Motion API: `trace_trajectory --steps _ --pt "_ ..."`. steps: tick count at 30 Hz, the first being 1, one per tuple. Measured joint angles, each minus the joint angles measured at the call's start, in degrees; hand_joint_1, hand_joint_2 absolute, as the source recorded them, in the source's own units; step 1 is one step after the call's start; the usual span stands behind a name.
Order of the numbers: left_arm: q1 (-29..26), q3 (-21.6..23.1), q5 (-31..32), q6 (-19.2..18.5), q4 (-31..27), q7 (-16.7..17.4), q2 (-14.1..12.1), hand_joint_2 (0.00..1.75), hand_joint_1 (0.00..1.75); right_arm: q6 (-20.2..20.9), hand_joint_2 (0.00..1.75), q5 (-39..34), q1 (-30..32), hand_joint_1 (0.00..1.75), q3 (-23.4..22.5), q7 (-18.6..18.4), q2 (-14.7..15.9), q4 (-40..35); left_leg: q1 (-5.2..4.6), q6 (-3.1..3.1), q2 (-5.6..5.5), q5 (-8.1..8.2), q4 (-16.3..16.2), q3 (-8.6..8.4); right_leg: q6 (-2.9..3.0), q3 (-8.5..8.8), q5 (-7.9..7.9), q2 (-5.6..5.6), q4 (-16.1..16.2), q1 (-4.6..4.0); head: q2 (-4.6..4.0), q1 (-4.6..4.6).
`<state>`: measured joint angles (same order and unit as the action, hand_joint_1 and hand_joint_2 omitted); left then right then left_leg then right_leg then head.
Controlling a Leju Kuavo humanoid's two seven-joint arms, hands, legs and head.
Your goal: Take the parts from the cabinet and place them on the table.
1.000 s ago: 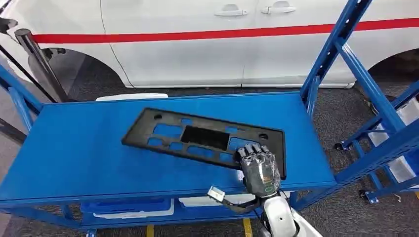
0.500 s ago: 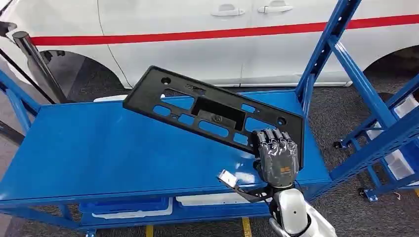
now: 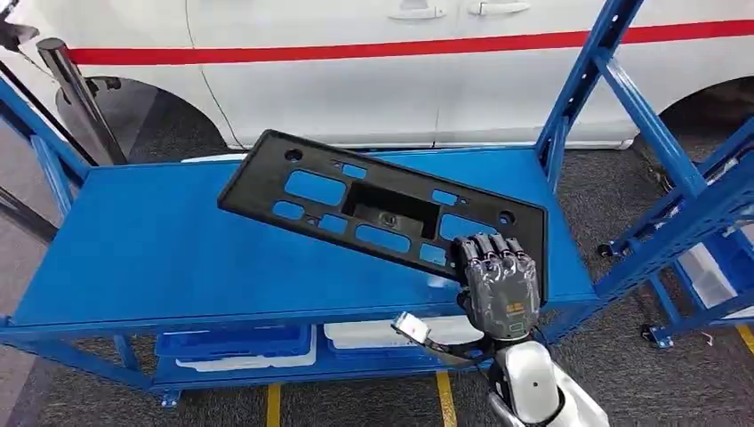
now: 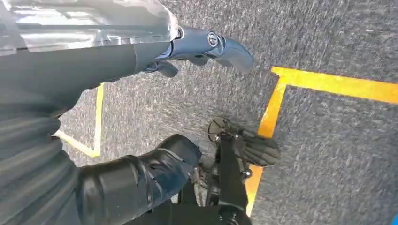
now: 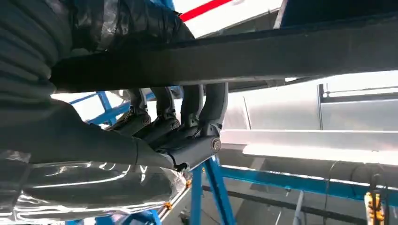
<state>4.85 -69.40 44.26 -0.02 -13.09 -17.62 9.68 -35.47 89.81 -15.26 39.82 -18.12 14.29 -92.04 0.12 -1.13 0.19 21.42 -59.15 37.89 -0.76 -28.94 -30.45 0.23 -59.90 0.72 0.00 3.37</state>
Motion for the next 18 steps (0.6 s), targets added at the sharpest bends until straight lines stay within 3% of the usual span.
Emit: trace_trajectory --steps 2,3,4,5,7,8,9,10,11,12,13,14,15,18 --pt "0.08 0.00 0.00 -0.02 0.02 0.00 0.04 1.75 0.00 -0.04 1.75 0.00 0.09 1.75 -0.07 0.04 -0.11 -0.04 0.06 0.76 0.02 -0.96 0.24 0.20 0.70 -0.70 0.17 0.06 0.20 -0.34 0.00 0.06" --pt "-0.16 -0.02 0.00 -0.07 0.02 0.00 0.04 1.75 0.00 -0.04 1.75 0.00 0.26 1.75 -0.09 0.13 -0.20 -0.13 0.05 1.13 -0.10 -1.49 0.40 0.44 1.32 -1.17 0.90 0.01 0.63 0.13 0.00 0.07" --pt "-0.07 -0.09 0.00 -0.13 0.02 -0.02 0.04 1.75 0.00 -0.07 1.75 0.00 0.22 1.75 -0.11 0.43 -0.28 -0.15 0.38 1.36 -0.14 -0.06 -0.35 0.99 1.80 -1.79 1.69 -0.41 0.75 0.26 0.00 0.07" --pt "-0.12 -0.11 0.00 -0.17 0.02 0.00 0.04 1.75 0.00 -0.07 1.75 0.00 0.35 1.75 -0.17 0.74 -0.53 -0.20 0.38 1.68 -0.15 3.58 -2.49 2.00 2.33 -2.64 2.38 -0.32 0.79 0.30 0.00 -0.07" --pt "-0.19 -0.11 0.00 -0.31 0.02 0.11 0.13 1.75 0.00 -0.07 1.75 0.00 0.70 1.75 -0.37 1.20 -0.87 -0.26 0.57 2.14 -0.12 10.44 -10.09 3.68 2.58 -4.30 3.64 -0.40 0.76 0.11 0.00 -0.02" --pt "-0.15 -0.11 0.00 -0.26 0.02 0.13 0.15 1.75 0.00 -0.07 1.75 0.00 0.83 1.75 -0.39 1.27 -0.96 -0.26 0.57 2.28 -0.11 12.39 -14.09 4.27 2.58 -5.07 4.33 -0.42 0.69 0.00 0.00 -0.04" --pt "-0.11 -0.11 0.00 -0.20 0.02 0.15 0.15 1.75 0.00 -0.07 1.75 0.00 1.04 1.75 -0.39 1.31 -1.09 -0.26 0.56 2.34 -0.11 12.31 -16.65 4.07 2.56 -6.10 5.02 -0.48 0.60 -0.09 0.00 -0.04" --pt "-0.09 -0.11 0.00 -0.17 0.02 0.20 0.15 1.75 0.00 -0.09 1.75 0.00 1.30 1.75 -0.39 1.36 -1.20 -0.26 0.56 2.29 -0.12 10.77 -16.63 2.80 2.52 -6.96 5.60 -0.53 0.51 -0.12 0.00 -0.07" --pt "-0.09 -0.11 0.00 -0.17 0.02 0.26 0.15 1.75 0.00 -0.09 1.75 0.00 1.51 1.75 -0.39 1.51 -1.27 -0.26 0.55 2.20 -0.12 8.70 -14.37 0.36 2.41 -7.81 6.15 -0.53 0.35 -0.13 0.00 -0.04" --pt "-0.09 -0.13 0.00 -0.17 0.02 0.33 0.15 1.75 0.00 -0.11 1.75 0.00 1.71 1.75 -0.39 1.68 -1.44 -0.26 0.53 2.00 -0.12 6.98 -10.16 -3.14 2.30 -8.53 6.66 -0.52 0.15 -0.13 0.00 -0.07" --pt "0.00 -0.13 0.00 -0.17 0.02 0.37 0.15 1.75 0.00 -0.15 1.75 0.00 1.89 1.75 -0.41 1.88 -1.62 -0.28 0.48 1.62 -0.20 6.68 -4.79 -7.31 2.15 -9.01 7.13 -0.48 0.00 -0.13 0.00 -0.07" --pt "0.22 -0.13 0.07 -0.15 0.02 0.57 0.13 1.75 0.00 -0.20 1.75 0.02 2.16 1.75 -0.44 2.30 -2.01 -0.31 0.26 1.23 -0.23 9.03 0.14 -10.01 1.84 -9.29 7.55 -0.48 -0.07 -0.22 0.00 -0.07" --pt "0.32 -0.13 0.13 -0.15 0.00 0.66 0.13 1.75 0.00 -0.24 1.75 0.02 2.42 1.75 -0.46 2.62 -2.38 -0.31 0.01 1.05 -0.28 9.46 2.27 -11.26 1.46 -9.35 7.97 -0.54 0.00 -0.19 0.00 0.07" --pt "0.36 -0.11 0.39 -0.15 0.02 1.29 0.15 1.75 0.00 -0.65 1.75 -0.72 4.03 1.75 -0.76 6.16 -4.83 -0.28 -0.34 0.01 -0.22 8.04 2.45 -10.24 0.37 -9.19 9.85 -0.57 1.04 0.00 0.00 0.02"
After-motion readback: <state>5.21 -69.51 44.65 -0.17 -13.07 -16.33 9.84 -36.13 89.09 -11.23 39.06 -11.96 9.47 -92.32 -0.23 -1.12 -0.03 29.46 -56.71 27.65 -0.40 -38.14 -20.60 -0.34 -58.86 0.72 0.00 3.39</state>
